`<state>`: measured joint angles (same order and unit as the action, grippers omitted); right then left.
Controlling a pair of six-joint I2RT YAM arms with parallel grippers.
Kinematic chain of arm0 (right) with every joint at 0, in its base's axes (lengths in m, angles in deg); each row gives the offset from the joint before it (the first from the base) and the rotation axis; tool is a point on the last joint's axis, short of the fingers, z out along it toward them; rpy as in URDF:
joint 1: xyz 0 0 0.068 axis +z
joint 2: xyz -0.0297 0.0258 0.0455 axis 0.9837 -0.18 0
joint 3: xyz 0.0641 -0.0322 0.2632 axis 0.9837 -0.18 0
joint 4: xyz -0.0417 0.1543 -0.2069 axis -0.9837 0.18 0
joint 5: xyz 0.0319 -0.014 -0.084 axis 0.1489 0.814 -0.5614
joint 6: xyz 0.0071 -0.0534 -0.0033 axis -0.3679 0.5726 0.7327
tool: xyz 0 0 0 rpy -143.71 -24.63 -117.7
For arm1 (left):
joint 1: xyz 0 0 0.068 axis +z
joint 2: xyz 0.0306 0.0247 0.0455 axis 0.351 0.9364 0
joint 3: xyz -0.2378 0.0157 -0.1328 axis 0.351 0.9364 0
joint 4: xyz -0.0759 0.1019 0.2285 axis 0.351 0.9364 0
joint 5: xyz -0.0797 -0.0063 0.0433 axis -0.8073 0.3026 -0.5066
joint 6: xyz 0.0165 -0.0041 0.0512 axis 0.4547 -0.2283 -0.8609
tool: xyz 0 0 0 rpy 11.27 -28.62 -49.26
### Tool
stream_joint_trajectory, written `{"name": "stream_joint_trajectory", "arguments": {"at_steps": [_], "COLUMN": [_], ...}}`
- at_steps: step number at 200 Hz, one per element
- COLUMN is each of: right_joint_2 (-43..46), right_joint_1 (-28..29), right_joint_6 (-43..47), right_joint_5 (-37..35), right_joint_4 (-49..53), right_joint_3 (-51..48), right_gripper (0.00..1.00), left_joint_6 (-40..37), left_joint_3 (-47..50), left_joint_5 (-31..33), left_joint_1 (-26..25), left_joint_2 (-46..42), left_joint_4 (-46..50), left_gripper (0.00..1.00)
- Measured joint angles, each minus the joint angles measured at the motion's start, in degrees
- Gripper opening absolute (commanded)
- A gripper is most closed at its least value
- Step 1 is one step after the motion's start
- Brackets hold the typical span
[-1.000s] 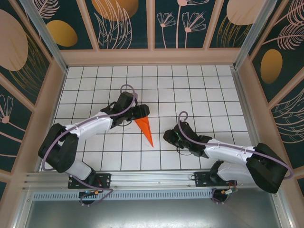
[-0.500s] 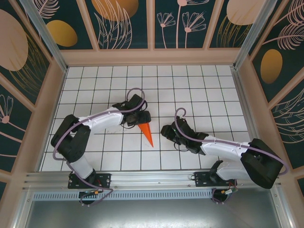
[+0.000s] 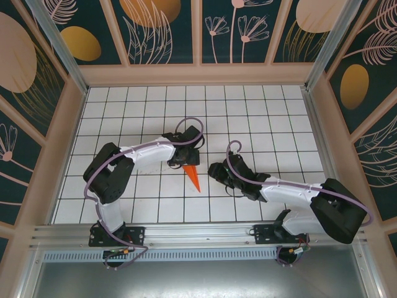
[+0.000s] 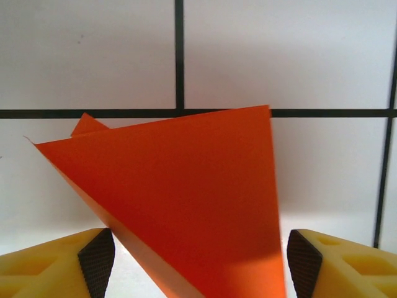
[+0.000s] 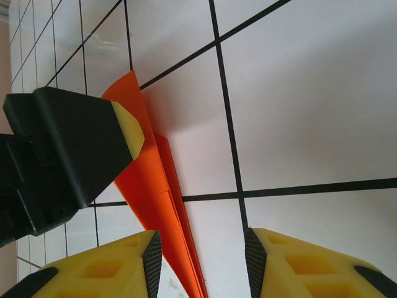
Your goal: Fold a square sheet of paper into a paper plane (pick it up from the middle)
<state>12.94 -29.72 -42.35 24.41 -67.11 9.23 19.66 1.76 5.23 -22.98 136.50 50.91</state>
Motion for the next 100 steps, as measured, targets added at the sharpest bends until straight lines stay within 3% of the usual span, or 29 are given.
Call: {"name": "stream_joint_trajectory", "arguments": {"at_steps": [41,100], "right_joint_2": [0.0,-1.7], "right_joint_1": [0.0,0.0], "right_joint_6": [-0.2,0.1], "right_joint_5": [0.3,2.1], "right_joint_4": [0.0,-2.3], "right_joint_3": [0.0,0.0], "right_gripper": [0.43,0.44], "left_joint_6": [-0.9,-0.6], "left_joint_3": [0.0,5.3], "left_joint_5": [1.4,2.8], "left_joint_1": [0.0,0.0], "left_joint_2": [0.3,-5.6], "left_joint_4": [1.4,-0.6], "left_gripper": [0.65,0.34]}}
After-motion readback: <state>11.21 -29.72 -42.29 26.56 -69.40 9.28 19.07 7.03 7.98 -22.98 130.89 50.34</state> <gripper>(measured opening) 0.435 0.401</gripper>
